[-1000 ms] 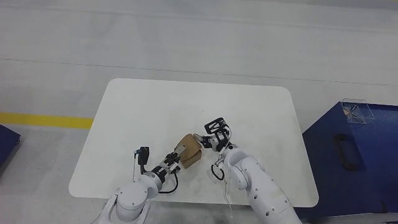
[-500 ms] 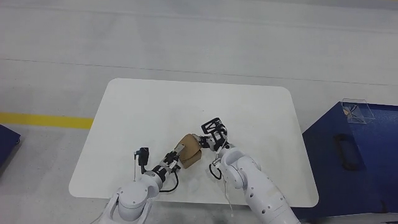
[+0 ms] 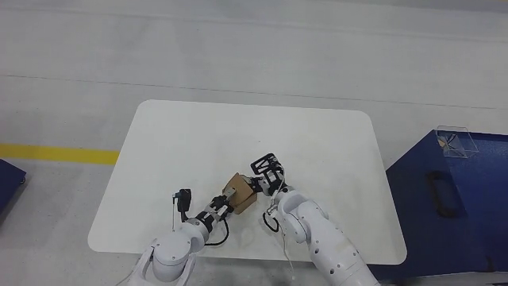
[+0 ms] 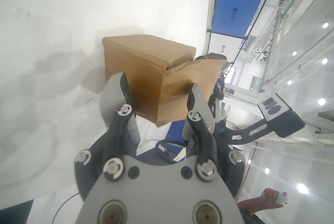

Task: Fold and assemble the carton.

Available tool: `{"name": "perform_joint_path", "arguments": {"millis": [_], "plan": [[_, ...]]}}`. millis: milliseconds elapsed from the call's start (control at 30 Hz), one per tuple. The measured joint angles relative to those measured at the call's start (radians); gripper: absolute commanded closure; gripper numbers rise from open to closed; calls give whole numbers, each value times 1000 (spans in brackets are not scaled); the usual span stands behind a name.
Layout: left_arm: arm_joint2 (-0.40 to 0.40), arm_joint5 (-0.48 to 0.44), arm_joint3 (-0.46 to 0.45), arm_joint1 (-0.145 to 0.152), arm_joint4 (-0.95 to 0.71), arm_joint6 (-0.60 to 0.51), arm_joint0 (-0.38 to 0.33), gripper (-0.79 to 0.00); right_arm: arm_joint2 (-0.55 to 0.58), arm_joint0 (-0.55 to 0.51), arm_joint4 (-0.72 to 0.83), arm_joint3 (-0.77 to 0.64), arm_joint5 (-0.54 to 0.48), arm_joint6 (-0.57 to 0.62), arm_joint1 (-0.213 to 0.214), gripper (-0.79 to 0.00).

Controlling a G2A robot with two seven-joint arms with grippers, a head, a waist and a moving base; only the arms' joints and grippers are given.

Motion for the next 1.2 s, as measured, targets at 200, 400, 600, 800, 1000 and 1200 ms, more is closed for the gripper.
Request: {"name": "perform_joint_path", "arguments": {"millis": [200, 400, 600, 800, 1000, 1200], "plan": [[3, 10, -6, 2, 5, 14, 3, -379, -1, 2, -12, 7, 9, -2, -3, -785], [13, 24, -9, 3, 16, 28, 4, -385, 20, -12, -25, -13, 13, -17, 1, -785], [18, 30, -8, 4, 17, 36, 2, -388, 50, -36, -35, -46, 15, -22, 8, -785], [22, 31, -8, 5, 14, 39, 1, -382, 75, -50, -38, -56, 9, -17, 13, -785], [28, 29, -2, 5, 6, 41, -4, -382, 76, -50, -38, -48, -6, -6, 13, -785], [31, 23, 0, 6, -2, 43, -6, -388, 60, -46, -41, -41, -18, -8, 8, -785]]}}
